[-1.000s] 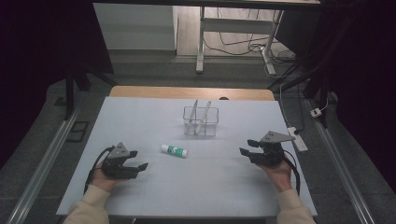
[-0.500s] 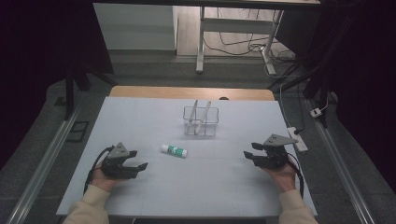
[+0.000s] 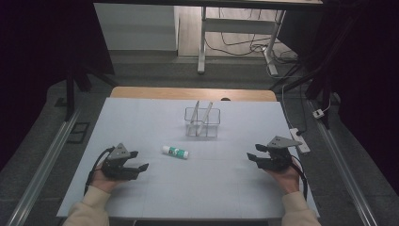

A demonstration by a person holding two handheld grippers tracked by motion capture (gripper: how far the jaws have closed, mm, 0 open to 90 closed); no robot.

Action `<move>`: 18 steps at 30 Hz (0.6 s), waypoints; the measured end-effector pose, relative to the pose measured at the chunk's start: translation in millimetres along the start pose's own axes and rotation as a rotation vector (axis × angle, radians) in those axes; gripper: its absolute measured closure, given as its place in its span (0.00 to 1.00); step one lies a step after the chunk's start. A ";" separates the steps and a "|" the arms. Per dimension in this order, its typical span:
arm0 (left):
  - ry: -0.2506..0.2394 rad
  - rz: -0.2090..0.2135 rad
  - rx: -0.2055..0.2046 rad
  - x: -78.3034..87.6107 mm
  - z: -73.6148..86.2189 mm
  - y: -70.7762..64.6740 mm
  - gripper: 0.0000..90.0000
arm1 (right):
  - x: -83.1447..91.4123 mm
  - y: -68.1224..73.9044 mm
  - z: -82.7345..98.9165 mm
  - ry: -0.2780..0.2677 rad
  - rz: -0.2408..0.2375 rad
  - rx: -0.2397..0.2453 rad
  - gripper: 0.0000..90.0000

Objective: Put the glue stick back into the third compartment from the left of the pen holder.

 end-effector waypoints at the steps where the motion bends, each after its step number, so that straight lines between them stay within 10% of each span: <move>1: 0.002 -0.005 -0.005 0.4 -0.9 -0.4 0.35 | 0.2 -0.1 0.2 -0.002 0.008 -0.002 0.49; 18: 0.061 0.041 -0.116 -8.3 -37.9 -8.7 0.35 | 5.3 3.2 8.0 0.006 0.003 0.006 0.48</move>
Point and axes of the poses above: each handheld gripper's, and its own axes: x roughly backward along the jaws, z roughly out of its underside, y roughly to its left, the point moved 7 cm from there along -x, roughly forward along the jaws, and after that the axes turned 3 degrees about y, right-handed, at the moved point
